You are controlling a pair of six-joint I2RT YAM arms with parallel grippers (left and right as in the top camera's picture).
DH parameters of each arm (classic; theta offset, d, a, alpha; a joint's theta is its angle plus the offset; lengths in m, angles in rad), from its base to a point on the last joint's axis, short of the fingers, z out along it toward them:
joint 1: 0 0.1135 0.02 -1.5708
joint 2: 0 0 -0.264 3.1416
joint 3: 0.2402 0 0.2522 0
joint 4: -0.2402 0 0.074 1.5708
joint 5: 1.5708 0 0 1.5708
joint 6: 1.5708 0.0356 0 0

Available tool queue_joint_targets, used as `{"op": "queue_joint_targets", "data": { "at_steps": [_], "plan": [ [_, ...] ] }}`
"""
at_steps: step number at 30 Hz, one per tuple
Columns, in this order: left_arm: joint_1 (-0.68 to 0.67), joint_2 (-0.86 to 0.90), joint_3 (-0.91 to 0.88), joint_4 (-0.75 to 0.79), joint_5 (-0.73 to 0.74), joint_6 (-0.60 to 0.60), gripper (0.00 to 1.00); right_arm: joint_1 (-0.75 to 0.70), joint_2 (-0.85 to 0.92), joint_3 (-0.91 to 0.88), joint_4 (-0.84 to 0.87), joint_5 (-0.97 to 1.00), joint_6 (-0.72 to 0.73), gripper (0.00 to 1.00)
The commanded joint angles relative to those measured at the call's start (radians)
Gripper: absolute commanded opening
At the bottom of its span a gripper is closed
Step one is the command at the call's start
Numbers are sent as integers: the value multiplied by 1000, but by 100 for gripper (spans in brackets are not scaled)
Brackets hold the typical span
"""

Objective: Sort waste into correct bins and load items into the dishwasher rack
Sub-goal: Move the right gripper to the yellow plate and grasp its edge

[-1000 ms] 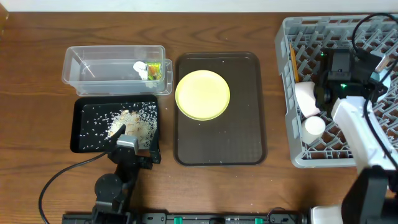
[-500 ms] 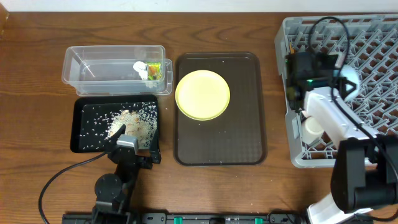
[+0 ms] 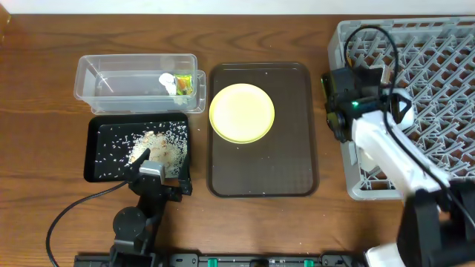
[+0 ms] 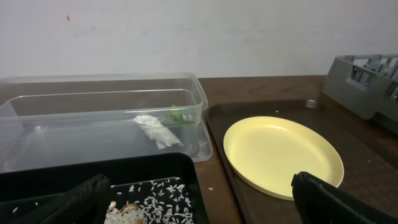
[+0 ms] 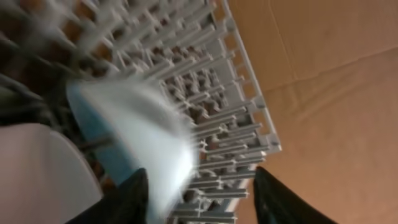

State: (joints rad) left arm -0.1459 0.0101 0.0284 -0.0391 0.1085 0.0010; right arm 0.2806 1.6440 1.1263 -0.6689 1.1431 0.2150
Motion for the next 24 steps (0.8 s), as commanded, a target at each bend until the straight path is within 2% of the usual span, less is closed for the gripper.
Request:
{"op": "queue_joint_targets", "data": {
  "at_steps": [1, 2, 7, 10, 13, 17, 20, 24],
  "plan": [
    [3, -5, -24, -19, 15, 10, 95, 47, -150, 5, -16, -169, 54, 52],
    [3, -5, -24, -19, 15, 10, 95, 63, -189, 5, -23, -281, 54, 49],
    [3, -5, -24, -19, 15, 10, 95, 140, -290, 4, -38, -893, 62, 49],
    [3, -5, -24, -19, 15, 10, 95, 208, -269, -5, -9, -1174, 95, 54],
    [3, -5, -24, -19, 15, 10, 95, 277, -200, -21, 25, -1201, 224, 53],
    [3, -5, -24, -19, 15, 10, 95, 319, -45, -21, 72, -1080, 433, 58],
    [3, -5, -24, -19, 15, 10, 95, 311, 64, -21, 151, -1077, 497, 49],
    [3, -5, -24, -19, 15, 10, 95, 295, 216, -21, 275, -1077, 549, 46]
  ]
}}
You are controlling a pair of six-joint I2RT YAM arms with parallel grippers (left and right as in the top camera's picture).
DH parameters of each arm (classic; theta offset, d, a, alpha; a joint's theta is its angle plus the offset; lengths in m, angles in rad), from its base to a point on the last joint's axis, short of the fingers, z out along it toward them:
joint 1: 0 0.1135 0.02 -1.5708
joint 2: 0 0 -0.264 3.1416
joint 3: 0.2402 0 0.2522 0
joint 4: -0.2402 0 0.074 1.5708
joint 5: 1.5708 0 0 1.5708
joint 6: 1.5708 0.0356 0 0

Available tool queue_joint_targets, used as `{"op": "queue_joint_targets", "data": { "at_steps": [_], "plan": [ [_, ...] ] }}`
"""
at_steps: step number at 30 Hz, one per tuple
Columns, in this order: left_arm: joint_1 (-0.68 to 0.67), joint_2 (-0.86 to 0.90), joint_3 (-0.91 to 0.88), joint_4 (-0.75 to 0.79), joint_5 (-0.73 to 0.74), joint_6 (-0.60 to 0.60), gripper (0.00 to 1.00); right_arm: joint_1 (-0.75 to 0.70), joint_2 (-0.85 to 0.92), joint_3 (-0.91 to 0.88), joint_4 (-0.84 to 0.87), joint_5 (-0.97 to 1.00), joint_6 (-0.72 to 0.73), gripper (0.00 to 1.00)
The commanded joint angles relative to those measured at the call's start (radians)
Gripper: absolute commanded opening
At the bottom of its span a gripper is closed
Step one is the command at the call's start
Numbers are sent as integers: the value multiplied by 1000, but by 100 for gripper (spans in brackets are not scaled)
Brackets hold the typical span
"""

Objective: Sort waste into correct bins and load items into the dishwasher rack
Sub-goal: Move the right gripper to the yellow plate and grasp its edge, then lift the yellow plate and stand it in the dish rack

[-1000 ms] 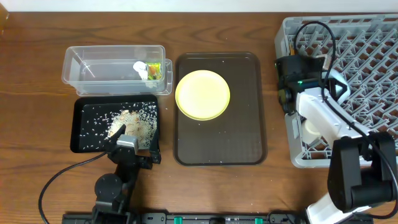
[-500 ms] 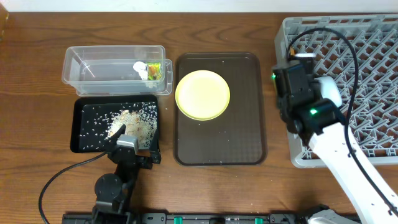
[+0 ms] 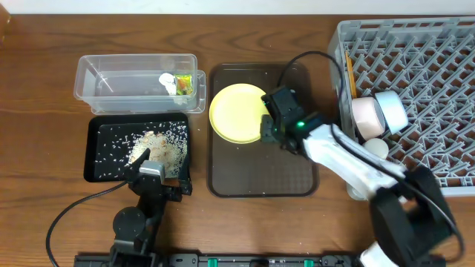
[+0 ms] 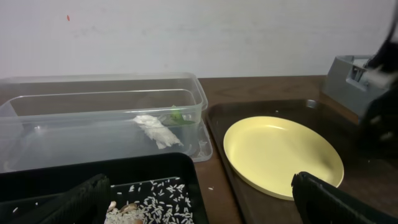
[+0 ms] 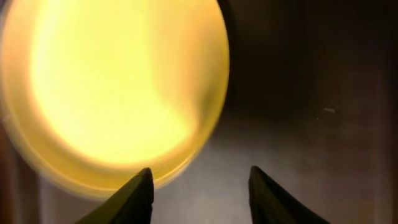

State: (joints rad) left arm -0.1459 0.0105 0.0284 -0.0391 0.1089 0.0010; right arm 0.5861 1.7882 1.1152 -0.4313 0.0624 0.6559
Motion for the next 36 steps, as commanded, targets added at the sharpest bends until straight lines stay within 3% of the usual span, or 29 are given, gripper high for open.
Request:
{"op": "queue_joint_targets", "data": {
  "at_steps": [1, 5, 7, 9, 14, 17, 24, 27, 31, 33, 36],
  "plan": [
    [3, -5, -24, -19, 14, 10, 95, -13, 100, -10, 59, 4, 117, 46],
    [3, -5, -24, -19, 14, 10, 95, -23, 185, -10, 108, 1, 137, 33],
    [3, -5, -24, -19, 14, 10, 95, -32, 194, -10, 97, 1, 136, 10],
    [3, -5, -24, -19, 14, 10, 95, -43, 180, -10, 76, 2, 136, 1],
    [3, -5, -24, -19, 14, 10, 95, -92, 67, -10, -9, 52, 89, 1],
    [3, -5, -24, -19, 14, 10, 95, -127, -68, -10, -65, 165, -13, 1],
    [3, -5, -24, -19, 14, 10, 95, -161, -420, -10, -142, 698, -267, 1],
    [3, -6, -24, -19, 14, 10, 95, -166, -515, -10, -117, 969, -383, 1],
    [3, -5, -24, -19, 14, 10, 95, -227, -554, -10, 22, 1272, -708, 1],
    [3, -5, -24, -19, 14, 10, 95, -275, -550, -10, 89, 1274, -830, 1],
    [3, -5, -24, -19, 14, 10, 95, -341, -538, -10, 116, 1265, -853, 1]
  ]
}}
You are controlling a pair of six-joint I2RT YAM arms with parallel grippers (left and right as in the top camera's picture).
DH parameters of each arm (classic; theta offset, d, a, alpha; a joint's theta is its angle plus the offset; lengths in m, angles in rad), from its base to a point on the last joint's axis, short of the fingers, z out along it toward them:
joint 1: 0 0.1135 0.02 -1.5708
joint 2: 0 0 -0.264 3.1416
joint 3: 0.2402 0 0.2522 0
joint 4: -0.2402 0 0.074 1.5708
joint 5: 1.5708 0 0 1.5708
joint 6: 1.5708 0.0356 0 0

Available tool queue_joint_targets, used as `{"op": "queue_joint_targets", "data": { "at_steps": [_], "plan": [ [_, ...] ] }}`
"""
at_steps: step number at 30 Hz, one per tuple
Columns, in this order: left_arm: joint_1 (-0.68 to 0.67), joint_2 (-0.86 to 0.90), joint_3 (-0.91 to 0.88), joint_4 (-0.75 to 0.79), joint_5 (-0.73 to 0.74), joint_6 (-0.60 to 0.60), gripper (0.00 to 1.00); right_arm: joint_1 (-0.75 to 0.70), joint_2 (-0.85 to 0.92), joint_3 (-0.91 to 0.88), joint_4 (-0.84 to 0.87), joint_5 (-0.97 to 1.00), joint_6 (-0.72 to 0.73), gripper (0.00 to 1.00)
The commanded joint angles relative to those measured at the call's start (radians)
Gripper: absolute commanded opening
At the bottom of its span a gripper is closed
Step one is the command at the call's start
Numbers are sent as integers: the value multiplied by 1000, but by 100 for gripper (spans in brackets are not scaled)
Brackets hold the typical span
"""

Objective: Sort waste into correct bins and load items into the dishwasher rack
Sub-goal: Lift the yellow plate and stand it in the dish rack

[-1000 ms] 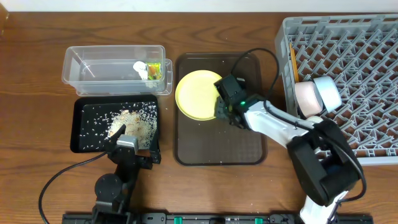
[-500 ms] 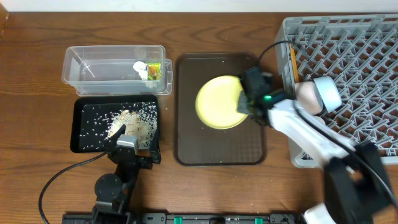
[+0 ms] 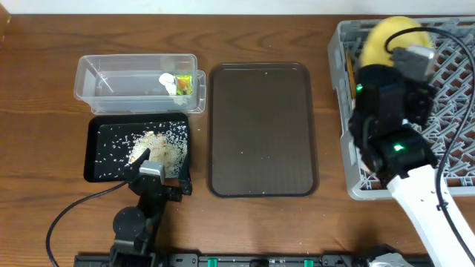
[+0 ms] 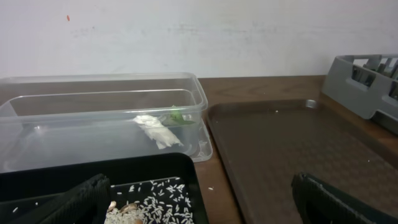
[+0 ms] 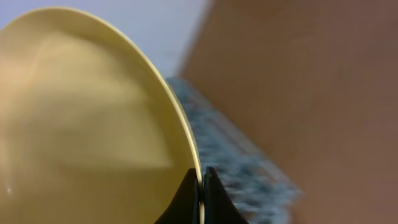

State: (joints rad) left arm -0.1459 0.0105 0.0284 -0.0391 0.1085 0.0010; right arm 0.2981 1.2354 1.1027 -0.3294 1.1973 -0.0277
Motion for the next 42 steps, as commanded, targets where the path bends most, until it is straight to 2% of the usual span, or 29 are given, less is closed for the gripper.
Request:
{"op": "queue_joint_targets", "data": {
  "at_steps": [1, 6, 14, 22, 27, 29, 32, 33, 34, 36, 42],
  "plan": [
    [3, -5, -24, -19, 15, 10, 95, -76, 20, 2, 21, 130, -177, 1],
    [3, -5, -24, -19, 15, 10, 95, -206, 63, 2, 84, 129, -270, 1],
    [3, -5, -24, -19, 15, 10, 95, -342, 178, 2, 87, 64, -303, 1],
    [3, -5, -24, -19, 15, 10, 95, -352, 336, 2, 125, 24, -377, 1],
    [3, -5, -24, -19, 15, 10, 95, -294, 386, 2, 147, -13, -405, 2],
    [3, -5, -24, -19, 15, 10, 95, -264, 387, 2, 147, -39, -408, 9],
    [3, -5, -24, -19, 15, 10, 95, -223, 387, 2, 180, -43, -447, 12],
    [3, -5, -24, -19, 15, 10, 95, -208, 387, 2, 191, -43, -468, 17],
    [3, -5, -24, -19, 15, 10, 95, -193, 386, 2, 204, -43, -490, 23],
    [3, -5, -24, -19, 15, 10, 95, -162, 386, 2, 226, -42, -523, 41],
    [3, -5, -24, -19, 15, 10, 95, -48, 385, 2, 291, 101, -527, 72]
  ]
}}
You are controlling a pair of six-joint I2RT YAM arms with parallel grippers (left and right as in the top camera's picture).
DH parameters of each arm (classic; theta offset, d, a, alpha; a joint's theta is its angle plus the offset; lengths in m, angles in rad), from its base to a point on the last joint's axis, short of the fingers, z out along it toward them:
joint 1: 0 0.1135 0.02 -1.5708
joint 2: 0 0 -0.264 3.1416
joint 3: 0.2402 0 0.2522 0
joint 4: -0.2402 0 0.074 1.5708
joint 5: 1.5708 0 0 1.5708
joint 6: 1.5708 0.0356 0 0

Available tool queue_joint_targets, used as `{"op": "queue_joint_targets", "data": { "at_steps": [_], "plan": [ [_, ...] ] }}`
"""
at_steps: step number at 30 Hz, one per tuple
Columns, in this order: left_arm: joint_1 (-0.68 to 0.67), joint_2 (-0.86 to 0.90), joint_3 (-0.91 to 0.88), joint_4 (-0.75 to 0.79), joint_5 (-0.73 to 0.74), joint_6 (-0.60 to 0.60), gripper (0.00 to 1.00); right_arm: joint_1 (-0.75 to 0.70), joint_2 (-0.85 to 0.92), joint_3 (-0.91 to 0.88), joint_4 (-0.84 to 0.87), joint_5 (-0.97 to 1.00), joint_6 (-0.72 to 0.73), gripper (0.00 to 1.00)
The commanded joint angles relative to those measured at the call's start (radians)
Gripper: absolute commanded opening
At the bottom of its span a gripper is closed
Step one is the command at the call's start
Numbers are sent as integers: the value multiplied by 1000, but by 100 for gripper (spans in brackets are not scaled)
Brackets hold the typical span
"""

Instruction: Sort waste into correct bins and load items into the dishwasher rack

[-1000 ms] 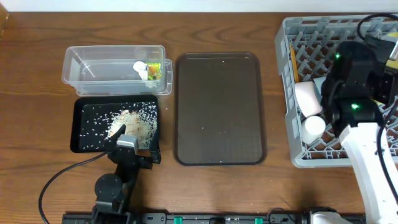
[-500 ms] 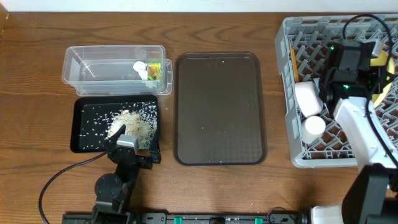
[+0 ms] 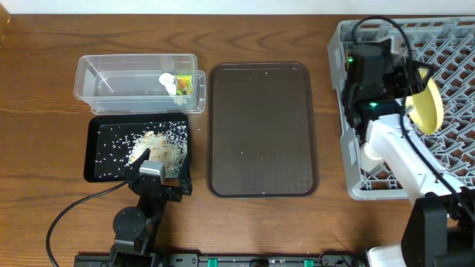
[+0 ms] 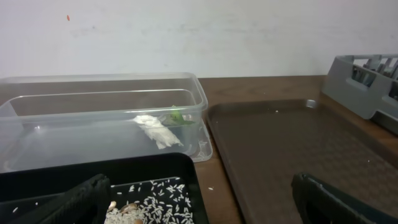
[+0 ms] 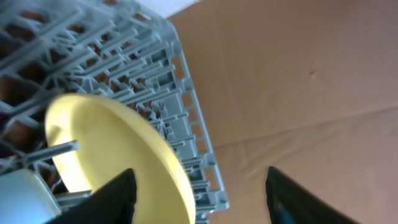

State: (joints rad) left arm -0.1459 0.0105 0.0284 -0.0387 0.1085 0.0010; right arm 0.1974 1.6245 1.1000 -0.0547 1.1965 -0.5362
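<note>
The yellow plate (image 3: 428, 108) stands on edge between the tines of the grey dishwasher rack (image 3: 445, 44), near its left side. My right gripper (image 5: 199, 196) hangs over it, open, its fingers spread to either side of the plate (image 5: 118, 162) without gripping it. My left gripper (image 4: 199, 202) rests open at the near edge of the black tray (image 3: 111, 144) of rice scraps, holding nothing. The clear bin (image 3: 111, 78) holds a crumpled white scrap and a green piece (image 4: 163, 127).
The bare brown serving tray (image 3: 261, 130) lies between the bins and the rack. A white cup or bowl (image 3: 369, 156) sits in the rack under my right arm. The rack's left wall (image 3: 343, 111) rises beside the brown tray.
My right gripper was shut on the yellow plate, holding it up over the rack. Now the plate stands in the rack and the gripper is open. The left arm has not moved.
My right gripper was first open over the rack beside bowls while the plate lay on the brown tray. Then it was open over the plate on the tray. Then it held the plate above the rack, leaving the tray bare. Now the plate stands released in the rack.
</note>
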Motion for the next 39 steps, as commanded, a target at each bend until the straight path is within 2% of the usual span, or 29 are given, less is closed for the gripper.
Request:
{"op": "queue_joint_targets", "data": {
  "at_steps": [1, 4, 8, 11, 14, 18, 25, 29, 30, 31, 32, 33, 36, 39],
  "plan": [
    [3, -5, -24, -19, 15, 10, 95, 74, -5, 5, 32, 127, -19, 77],
    [3, -5, -24, -19, 15, 10, 95, 137, -15, 5, 67, 150, -19, 84],
    [3, -5, -24, -19, 15, 10, 95, 255, -66, 5, 66, 158, -18, 86],
    [3, -5, -24, -19, 15, 10, 95, 373, -123, 5, 55, 103, 35, 91],
    [3, -5, -24, -19, 15, 10, 95, 509, -191, 5, -56, -116, 128, 95],
    [3, -5, -24, -19, 15, 10, 95, 657, -280, 5, -235, -500, 324, 98],
    [3, -5, -24, -19, 15, 10, 95, 734, -412, 5, -476, -1066, 566, 99],
    [3, -5, -24, -19, 15, 10, 95, 731, -495, 5, -609, -1127, 775, 98],
    [3, -5, -24, -19, 15, 10, 95, 731, -514, 5, -652, -1106, 805, 88],
    [3, -5, -24, -19, 15, 10, 95, 731, -528, 5, -688, -1091, 814, 82],
    [3, -5, -24, -19, 15, 10, 95, 731, -541, 5, -720, -1089, 813, 97],
    [3, -5, -24, -19, 15, 10, 95, 732, -551, 5, -737, -1091, 813, 99],
    [3, -5, -24, -19, 15, 10, 95, 731, -568, 5, -755, -1088, 771, 99],
    [3, -5, -24, -19, 15, 10, 95, 722, -568, 5, -757, -1088, 624, 99]
  ]
}}
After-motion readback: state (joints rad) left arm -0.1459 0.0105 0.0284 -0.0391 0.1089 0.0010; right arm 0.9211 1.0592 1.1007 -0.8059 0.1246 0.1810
